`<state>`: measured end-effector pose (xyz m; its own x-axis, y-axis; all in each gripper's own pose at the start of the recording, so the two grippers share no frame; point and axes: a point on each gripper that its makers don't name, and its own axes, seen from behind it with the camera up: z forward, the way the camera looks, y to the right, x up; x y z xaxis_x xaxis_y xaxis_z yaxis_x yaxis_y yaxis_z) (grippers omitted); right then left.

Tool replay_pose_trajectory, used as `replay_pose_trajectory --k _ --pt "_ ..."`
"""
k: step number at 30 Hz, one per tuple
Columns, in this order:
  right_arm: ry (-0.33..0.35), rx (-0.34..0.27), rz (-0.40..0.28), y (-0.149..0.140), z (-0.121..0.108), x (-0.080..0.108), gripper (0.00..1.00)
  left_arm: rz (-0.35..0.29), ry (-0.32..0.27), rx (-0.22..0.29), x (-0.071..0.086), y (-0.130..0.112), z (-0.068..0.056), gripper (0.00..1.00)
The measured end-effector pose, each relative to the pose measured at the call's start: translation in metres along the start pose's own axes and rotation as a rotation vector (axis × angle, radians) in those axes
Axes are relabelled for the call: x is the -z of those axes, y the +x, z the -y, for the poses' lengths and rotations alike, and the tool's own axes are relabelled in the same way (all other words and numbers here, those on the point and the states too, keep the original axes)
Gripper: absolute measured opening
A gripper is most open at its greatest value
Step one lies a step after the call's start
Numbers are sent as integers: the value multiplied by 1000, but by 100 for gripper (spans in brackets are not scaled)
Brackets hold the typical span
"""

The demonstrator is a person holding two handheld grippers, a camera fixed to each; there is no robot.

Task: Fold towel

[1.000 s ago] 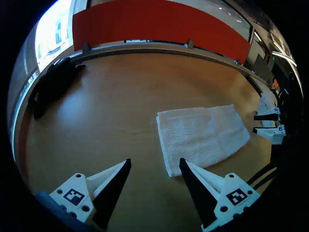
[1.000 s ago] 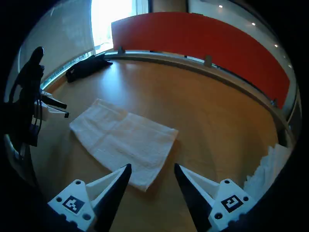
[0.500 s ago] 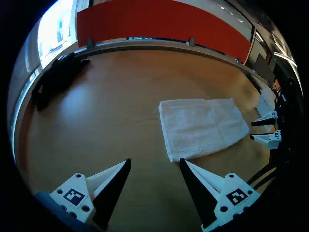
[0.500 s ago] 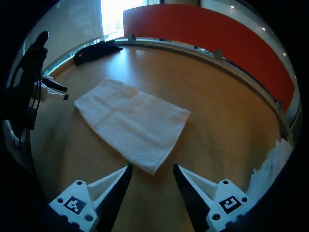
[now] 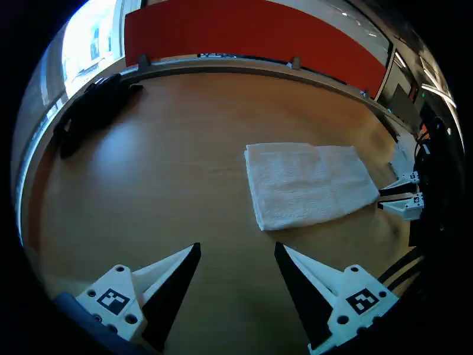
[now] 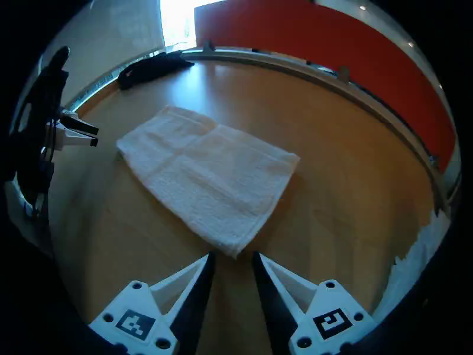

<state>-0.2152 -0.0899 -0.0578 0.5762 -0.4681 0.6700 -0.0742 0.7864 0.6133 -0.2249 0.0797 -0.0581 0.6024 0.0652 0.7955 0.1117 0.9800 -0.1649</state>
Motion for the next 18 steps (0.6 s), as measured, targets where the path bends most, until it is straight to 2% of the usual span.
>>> replay_pose_trajectory --k 5,8,13,18 --pt "8 27 3 2 2 -1 38 1 1 9 5 -3 1 93" --pt "7 43 10 1 2 -2 28 -1 2 13 7 -5 3 93" --pt "8 56 18 2 3 -3 6 0 6 16 11 -7 5 93" --pt "17 65 11 5 6 -1 3 1 6 22 14 -10 5 93"
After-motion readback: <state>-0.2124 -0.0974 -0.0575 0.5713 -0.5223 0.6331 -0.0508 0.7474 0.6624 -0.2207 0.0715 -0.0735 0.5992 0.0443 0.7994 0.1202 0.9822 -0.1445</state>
